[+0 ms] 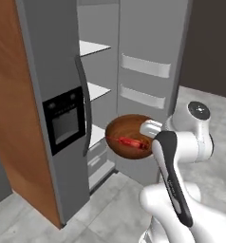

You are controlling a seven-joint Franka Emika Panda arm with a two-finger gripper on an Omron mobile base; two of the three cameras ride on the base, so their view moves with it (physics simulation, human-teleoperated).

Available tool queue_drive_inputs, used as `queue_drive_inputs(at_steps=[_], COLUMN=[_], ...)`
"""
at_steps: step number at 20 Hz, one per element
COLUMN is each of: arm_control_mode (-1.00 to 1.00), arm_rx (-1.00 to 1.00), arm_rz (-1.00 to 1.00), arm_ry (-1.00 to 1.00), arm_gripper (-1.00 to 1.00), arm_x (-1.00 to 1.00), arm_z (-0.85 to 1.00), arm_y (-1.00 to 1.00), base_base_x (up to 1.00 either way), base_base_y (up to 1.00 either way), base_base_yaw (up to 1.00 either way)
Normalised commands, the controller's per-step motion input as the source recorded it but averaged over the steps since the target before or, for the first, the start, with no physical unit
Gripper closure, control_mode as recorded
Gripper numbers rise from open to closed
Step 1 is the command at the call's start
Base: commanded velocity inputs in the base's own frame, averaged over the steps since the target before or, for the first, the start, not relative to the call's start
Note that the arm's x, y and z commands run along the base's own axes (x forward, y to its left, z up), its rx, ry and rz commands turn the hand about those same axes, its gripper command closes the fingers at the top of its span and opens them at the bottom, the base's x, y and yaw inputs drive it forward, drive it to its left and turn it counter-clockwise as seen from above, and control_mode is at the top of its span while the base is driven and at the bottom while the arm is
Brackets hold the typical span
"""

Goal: Place the bowl with the mushroom and garlic on the second highest shelf of the fridge. Place the bowl with the fish and chicken drumstick on the top shelf of the fridge.

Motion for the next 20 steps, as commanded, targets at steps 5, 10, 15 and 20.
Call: queue_drive_inputs(at_steps=[5, 10, 15, 20], arm_control_mode=[1.0, 1.0, 1.0, 1.0], arm_rx=[0.0, 0.0, 0.0, 0.0], arm_rz=[0.0, 0.0, 0.0, 0.0], arm_ry=[0.0, 0.0, 0.0, 0.0], arm_gripper=[1.0, 1.0, 1.0, 1.0], arm_x=[0.0, 0.0, 0.0, 0.0], arm_z=[0.0, 0.0, 0.0, 0.0], arm_y=[0.0, 0.0, 0.0, 0.0], base_base_x=[1.0, 0.85, 0.61, 0.76], base_base_y=[-0.47, -0.19, -0.2, -0.36], base_base_yaw=[0.37, 0.42, 0.31, 0.19])
